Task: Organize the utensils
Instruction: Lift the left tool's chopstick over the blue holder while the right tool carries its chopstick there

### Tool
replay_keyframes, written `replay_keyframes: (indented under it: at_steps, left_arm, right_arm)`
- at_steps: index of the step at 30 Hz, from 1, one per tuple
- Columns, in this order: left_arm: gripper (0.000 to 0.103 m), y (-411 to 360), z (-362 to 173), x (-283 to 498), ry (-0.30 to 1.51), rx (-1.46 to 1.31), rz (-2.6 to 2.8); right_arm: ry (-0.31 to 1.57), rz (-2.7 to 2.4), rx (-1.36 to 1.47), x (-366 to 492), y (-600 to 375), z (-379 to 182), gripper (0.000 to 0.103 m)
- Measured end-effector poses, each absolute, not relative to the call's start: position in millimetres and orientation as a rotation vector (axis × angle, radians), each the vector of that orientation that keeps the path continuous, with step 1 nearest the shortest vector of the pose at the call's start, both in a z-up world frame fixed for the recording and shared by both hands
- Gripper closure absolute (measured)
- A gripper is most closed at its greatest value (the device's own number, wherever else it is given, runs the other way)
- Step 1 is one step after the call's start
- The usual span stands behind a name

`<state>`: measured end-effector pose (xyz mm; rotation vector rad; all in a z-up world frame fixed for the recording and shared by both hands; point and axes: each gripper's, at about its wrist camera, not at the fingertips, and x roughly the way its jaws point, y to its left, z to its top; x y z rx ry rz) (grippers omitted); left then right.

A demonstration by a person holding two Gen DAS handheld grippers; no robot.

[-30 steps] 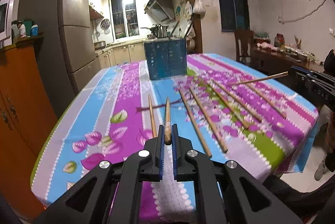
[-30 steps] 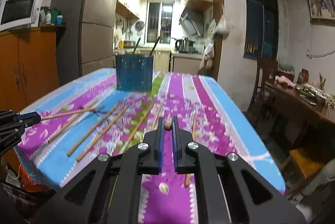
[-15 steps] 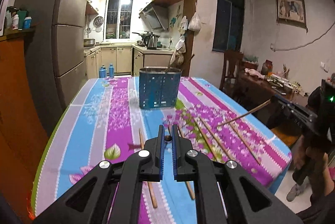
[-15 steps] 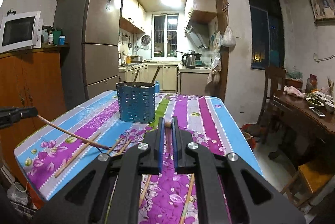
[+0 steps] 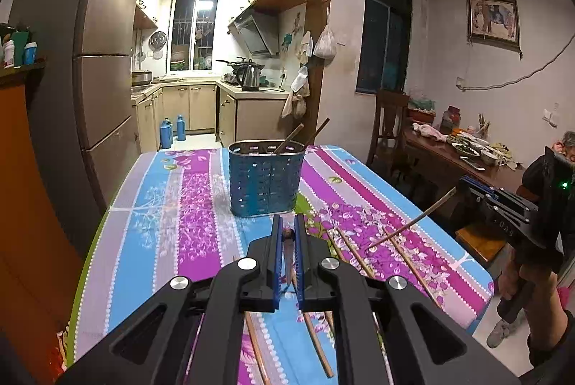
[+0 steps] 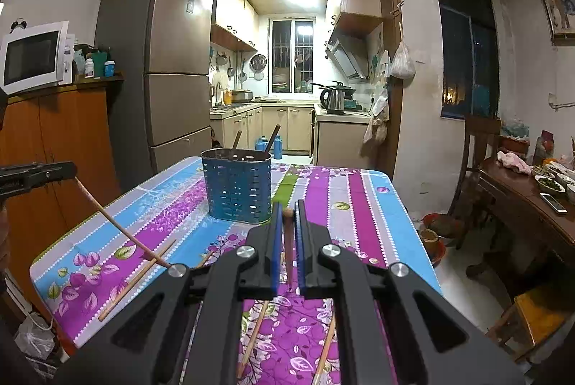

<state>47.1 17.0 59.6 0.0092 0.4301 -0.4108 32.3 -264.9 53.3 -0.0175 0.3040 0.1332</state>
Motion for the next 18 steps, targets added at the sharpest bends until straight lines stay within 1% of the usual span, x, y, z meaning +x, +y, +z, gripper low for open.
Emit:
replay_keyframes:
  at_steps: [11,18]
  left_arm:
    - [0.095,12,70,77,0.436,-0.007,-0.427]
    - [0.095,13,87,92,0.398,-0.024,-0.424]
  right_arm:
    - [0.33,0.167,0.031,60,-274,69,0.098]
    - [0.309,0.178,0.003,72,-267,87,0.098]
